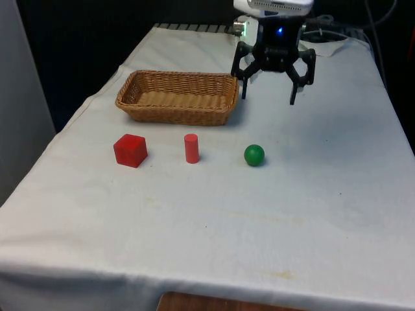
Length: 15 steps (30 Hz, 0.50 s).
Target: Pick up the object to the left of the cylinder and place it into the basket.
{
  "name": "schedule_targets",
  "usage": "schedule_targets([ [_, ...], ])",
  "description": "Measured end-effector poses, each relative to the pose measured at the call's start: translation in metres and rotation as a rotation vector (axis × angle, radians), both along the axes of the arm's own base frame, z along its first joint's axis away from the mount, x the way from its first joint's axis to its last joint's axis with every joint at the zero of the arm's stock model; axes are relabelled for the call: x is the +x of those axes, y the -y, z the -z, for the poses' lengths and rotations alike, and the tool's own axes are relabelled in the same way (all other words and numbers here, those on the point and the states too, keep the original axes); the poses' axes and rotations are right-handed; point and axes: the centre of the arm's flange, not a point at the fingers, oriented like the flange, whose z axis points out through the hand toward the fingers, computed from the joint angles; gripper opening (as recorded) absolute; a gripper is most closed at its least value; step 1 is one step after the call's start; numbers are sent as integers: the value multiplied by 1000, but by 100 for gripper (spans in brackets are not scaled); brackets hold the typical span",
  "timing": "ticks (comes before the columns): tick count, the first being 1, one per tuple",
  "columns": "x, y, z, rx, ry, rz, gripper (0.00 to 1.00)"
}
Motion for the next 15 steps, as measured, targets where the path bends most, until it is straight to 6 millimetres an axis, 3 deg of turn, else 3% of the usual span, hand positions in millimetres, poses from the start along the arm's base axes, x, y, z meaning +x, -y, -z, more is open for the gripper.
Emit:
schedule_targets([
  [15,1,4,39,-26,34,9,100],
])
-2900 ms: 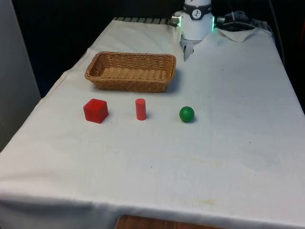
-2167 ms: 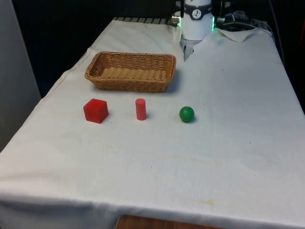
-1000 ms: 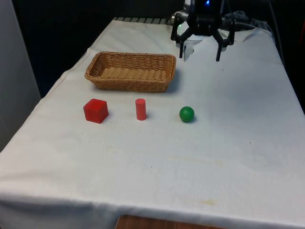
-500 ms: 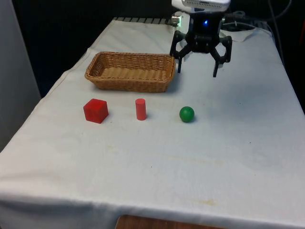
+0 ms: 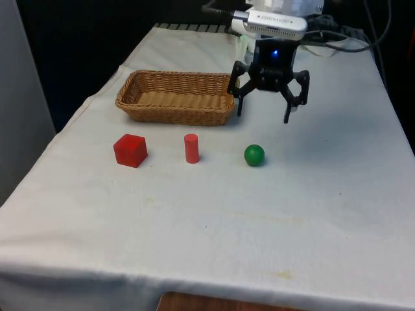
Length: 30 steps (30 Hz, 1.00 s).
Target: Pick up the object to the left of the cylinder and place it into the basket.
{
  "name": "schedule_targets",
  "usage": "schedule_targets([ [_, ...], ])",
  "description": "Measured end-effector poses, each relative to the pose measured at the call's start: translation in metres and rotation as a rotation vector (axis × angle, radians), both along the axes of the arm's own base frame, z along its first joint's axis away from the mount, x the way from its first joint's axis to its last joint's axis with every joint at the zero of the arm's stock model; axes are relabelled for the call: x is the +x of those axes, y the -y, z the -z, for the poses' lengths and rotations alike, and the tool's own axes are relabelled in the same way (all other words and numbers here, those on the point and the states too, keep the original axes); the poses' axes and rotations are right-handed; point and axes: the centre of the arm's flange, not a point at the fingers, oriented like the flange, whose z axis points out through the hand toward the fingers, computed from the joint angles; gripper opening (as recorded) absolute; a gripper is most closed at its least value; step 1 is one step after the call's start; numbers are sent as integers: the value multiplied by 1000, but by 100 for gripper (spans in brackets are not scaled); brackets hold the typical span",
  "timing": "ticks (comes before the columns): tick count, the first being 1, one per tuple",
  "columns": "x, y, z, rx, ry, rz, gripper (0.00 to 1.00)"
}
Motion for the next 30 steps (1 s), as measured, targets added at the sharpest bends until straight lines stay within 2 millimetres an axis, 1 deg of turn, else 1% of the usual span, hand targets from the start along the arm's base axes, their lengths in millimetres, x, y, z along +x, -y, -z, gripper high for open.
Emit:
schedule_targets([
  [12,1,5,19,-16,23,8,100],
  [21,2,12,41,-8,44,19,100],
  [30,1,19,50,27,55,25,100],
])
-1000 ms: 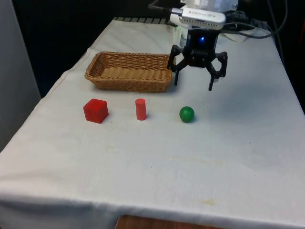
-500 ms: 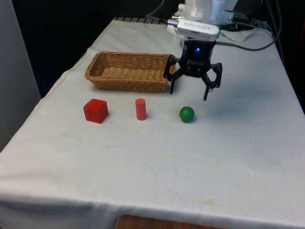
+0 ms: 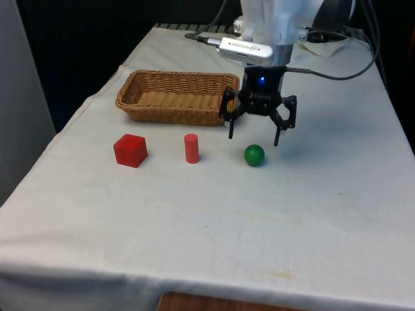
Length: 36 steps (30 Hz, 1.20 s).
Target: Pick up the object to the left of the cylinder and place it into the basket.
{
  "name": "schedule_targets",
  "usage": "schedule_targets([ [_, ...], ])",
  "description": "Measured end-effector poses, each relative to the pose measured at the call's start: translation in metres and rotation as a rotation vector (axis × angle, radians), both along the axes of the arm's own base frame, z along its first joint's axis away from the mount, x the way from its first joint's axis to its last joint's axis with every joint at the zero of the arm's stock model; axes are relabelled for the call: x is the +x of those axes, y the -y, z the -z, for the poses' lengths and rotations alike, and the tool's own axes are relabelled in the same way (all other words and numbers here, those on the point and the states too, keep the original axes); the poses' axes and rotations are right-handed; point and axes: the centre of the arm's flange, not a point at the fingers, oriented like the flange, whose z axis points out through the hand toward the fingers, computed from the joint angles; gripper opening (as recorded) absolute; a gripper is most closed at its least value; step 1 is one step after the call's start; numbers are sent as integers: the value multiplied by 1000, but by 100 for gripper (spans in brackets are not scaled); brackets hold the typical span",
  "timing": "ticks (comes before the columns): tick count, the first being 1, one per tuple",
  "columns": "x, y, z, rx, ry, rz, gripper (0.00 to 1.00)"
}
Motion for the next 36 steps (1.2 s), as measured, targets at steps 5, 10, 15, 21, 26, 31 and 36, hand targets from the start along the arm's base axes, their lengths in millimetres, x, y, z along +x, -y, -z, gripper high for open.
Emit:
schedule_targets([
  [5,-1,2,5,15,4,1,100],
  [10,-1,3,10,31,7,4,100],
  [15,-3,5,22,50,7,9,100],
  [21,-3,6,32,66,7,13,100],
  [26,-2,7,35,74,10,15,100],
  [31,-2,8,35,77,12,19,98],
  [36,-2,9,36,76,10,20,45],
])
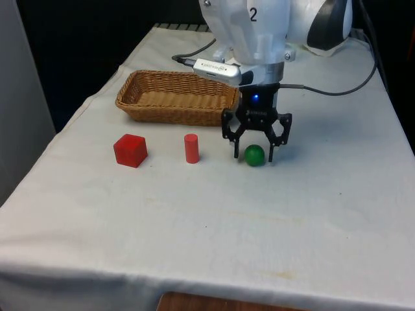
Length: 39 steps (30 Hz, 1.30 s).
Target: Pick up the object to the left of the cylinder and place it into the basket.
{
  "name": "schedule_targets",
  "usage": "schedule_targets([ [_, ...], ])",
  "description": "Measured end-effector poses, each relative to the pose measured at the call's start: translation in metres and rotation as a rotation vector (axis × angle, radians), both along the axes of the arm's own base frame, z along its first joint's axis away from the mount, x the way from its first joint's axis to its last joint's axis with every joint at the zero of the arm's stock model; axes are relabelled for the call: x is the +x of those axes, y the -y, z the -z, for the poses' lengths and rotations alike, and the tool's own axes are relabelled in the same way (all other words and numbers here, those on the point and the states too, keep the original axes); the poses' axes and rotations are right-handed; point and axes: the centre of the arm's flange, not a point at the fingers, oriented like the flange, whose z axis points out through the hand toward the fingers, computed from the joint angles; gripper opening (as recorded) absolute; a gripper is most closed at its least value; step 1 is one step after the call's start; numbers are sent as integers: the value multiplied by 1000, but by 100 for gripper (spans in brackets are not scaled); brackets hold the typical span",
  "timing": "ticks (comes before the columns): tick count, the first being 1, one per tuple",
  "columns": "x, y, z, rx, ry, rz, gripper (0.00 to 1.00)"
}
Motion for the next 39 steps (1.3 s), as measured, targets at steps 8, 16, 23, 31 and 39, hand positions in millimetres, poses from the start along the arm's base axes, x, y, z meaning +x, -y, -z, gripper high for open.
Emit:
schedule_targets([
  [8,0,1,0,0,-1,1,0],
  [16,0,1,0,0,-1,1,0],
  [23,-1,3,0,-1,-1,5,0],
  [31,-8,8,-14,12,4,4,0],
  [39,-14,10,-24,26,11,6,0],
])
